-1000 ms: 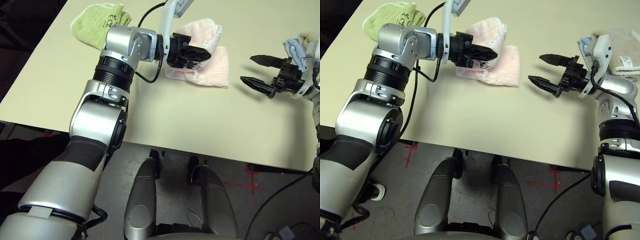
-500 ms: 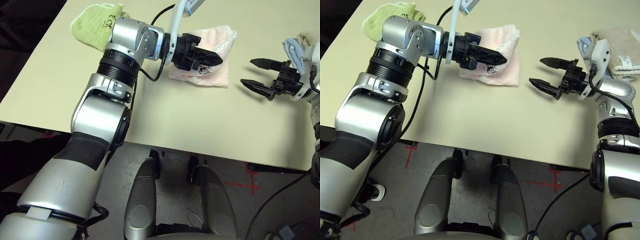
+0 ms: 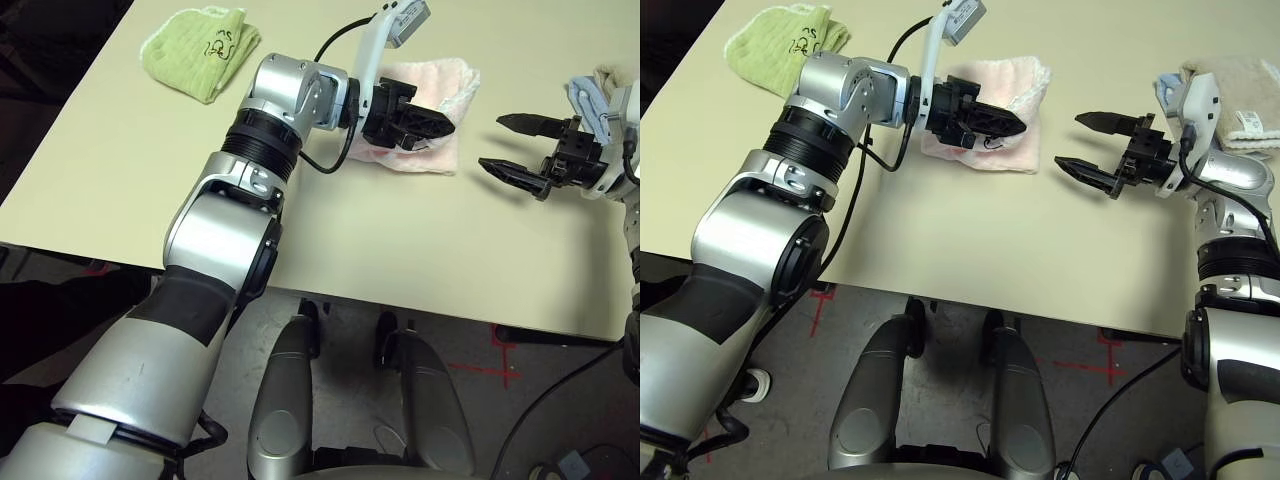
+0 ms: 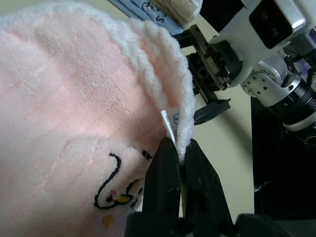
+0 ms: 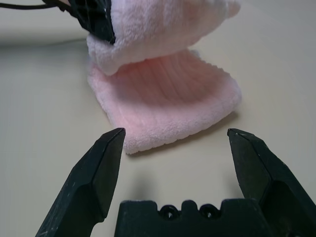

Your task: Fold the towel and set it aside.

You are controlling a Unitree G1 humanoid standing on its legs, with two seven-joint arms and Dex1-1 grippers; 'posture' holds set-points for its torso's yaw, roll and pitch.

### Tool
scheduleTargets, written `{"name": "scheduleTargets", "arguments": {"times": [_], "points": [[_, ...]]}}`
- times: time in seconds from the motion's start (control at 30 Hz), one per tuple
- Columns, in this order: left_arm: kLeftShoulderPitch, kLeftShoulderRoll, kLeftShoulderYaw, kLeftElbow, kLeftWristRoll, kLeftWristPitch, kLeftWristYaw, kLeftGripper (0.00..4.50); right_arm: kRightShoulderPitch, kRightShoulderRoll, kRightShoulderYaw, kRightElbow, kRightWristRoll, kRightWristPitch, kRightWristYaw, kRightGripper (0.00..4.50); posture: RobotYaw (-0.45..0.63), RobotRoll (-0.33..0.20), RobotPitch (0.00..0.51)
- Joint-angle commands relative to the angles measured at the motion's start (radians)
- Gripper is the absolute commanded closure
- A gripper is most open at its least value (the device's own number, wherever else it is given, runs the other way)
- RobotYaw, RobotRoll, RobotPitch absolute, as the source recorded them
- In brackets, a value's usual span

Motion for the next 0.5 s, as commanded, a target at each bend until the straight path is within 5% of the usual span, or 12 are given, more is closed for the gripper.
{"name": "scheduleTargets", "arguments": {"times": [0.03, 0.17, 0.5], "points": [[-0.016, -0.024, 0.009, 0.019, 0.012, -0.015, 0.008, 4.47, 0.022, -0.005, -0.004, -0.021, 0.001, 0.014, -0.009, 0.0, 0.1, 0.0, 0.373], [-0.015, -0.026, 0.019, 0.023, 0.016, -0.021, 0.018, 3.73, 0.02, -0.002, 0.0, -0.025, -0.001, 0.021, -0.015, 0.0, 0.1, 0.0, 0.373], [-0.09, 0.014, 0.122, -0.005, -0.063, 0.093, -0.023, 0.01, -0.052, 0.021, 0.027, 0.031, -0.031, 0.014, -0.031, 0.0, 0.13, 0.0, 0.375]]}}
